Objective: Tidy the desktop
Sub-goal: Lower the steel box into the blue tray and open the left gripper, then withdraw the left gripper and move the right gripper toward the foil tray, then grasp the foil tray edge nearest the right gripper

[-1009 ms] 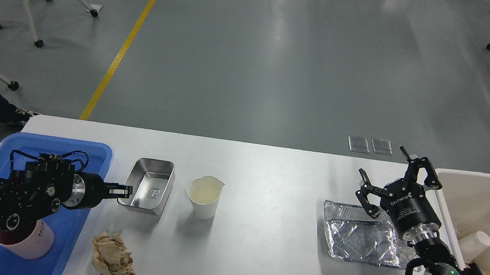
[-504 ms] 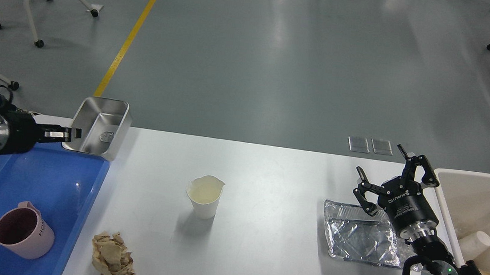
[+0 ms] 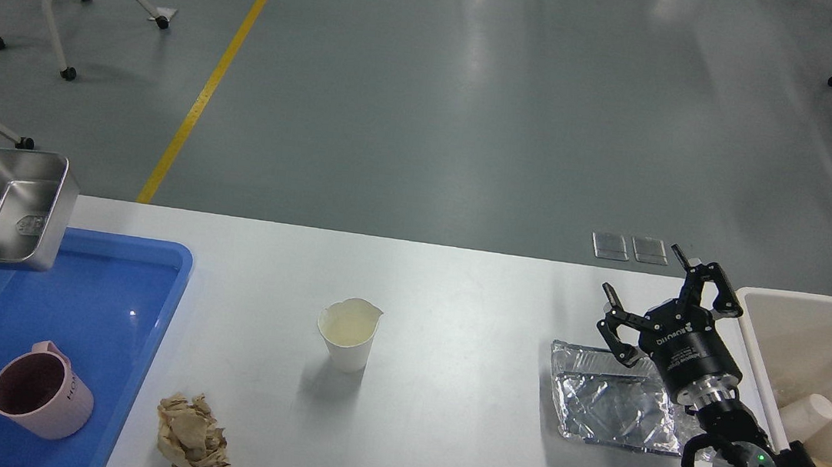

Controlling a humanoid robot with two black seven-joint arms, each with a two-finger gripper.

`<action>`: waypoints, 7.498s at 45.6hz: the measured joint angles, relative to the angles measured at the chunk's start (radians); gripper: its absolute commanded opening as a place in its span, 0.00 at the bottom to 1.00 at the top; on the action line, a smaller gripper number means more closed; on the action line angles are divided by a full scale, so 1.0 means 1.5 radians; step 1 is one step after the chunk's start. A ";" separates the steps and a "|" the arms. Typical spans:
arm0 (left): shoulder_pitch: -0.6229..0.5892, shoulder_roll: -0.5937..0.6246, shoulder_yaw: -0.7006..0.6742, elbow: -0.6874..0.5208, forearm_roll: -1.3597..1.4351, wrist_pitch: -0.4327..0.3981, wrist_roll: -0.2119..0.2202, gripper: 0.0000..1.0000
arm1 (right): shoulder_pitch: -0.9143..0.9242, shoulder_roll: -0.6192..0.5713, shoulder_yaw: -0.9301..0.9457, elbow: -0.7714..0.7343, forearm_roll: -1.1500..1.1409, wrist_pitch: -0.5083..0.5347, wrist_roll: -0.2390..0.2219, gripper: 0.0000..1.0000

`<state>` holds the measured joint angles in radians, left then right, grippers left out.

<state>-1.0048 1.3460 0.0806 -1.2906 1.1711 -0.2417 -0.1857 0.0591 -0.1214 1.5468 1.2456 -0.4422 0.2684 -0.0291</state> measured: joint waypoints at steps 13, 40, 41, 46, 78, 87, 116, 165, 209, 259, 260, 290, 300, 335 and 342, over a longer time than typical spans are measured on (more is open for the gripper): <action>0.103 -0.127 -0.006 0.170 -0.010 0.047 -0.001 0.01 | -0.006 -0.001 0.000 0.001 0.000 0.001 0.000 1.00; 0.141 -0.381 -0.002 0.454 -0.056 0.059 -0.003 0.02 | -0.009 -0.001 0.001 0.000 0.000 0.002 0.000 1.00; 0.142 -0.387 -0.002 0.458 -0.056 0.059 -0.004 0.02 | -0.009 -0.001 0.001 0.000 0.000 0.002 0.000 1.00; 0.152 -0.412 -0.001 0.475 -0.056 0.059 -0.005 0.02 | -0.009 -0.003 0.001 0.000 0.000 0.002 0.000 1.00; 0.163 -0.484 -0.013 0.517 -0.069 0.054 -0.005 0.96 | -0.012 -0.004 0.004 0.001 0.000 0.003 0.000 1.00; 0.123 -0.427 -0.098 0.498 -0.206 0.009 -0.023 0.96 | -0.012 -0.006 0.004 0.002 0.000 0.003 0.000 1.00; 0.307 -0.203 -0.445 0.109 -0.502 0.007 -0.069 0.96 | -0.009 -0.021 -0.002 0.004 -0.019 0.000 -0.002 1.00; 0.627 -0.602 -0.906 0.049 -0.517 0.076 -0.073 0.96 | -0.038 -0.677 -0.253 0.210 -0.730 0.032 0.054 1.00; 0.530 -0.750 -0.903 0.324 -0.524 -0.115 -0.093 0.96 | -0.066 -0.626 -0.328 0.083 -0.994 0.003 0.028 1.00; 0.534 -0.758 -0.898 0.324 -0.522 -0.115 -0.093 0.96 | 0.275 -0.399 -0.690 -0.223 -0.855 0.008 0.046 1.00; 0.534 -0.759 -0.898 0.324 -0.522 -0.115 -0.093 0.96 | 0.278 -0.399 -0.694 -0.224 -0.851 0.008 0.047 1.00; 0.534 -0.759 -0.897 0.324 -0.519 -0.124 -0.091 0.96 | 0.303 -0.347 -0.733 -0.264 -0.838 0.004 0.088 0.75; 0.535 -0.759 -0.897 0.324 -0.519 -0.125 -0.091 0.96 | 0.306 -0.329 -0.739 -0.293 -0.840 -0.001 0.106 0.12; 0.536 -0.759 -0.896 0.324 -0.516 -0.130 -0.092 0.96 | 0.319 -0.328 -0.753 -0.301 -0.819 0.021 0.127 0.00; 0.535 -0.758 -0.896 0.321 -0.516 -0.130 -0.092 0.96 | 0.336 -0.342 -0.755 -0.277 -0.782 0.043 0.131 0.00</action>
<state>-0.2021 0.2086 -1.2640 -0.8090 0.3972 -0.4372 -0.3233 0.5635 -0.6344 0.4147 0.8303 -1.6149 0.3332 0.1676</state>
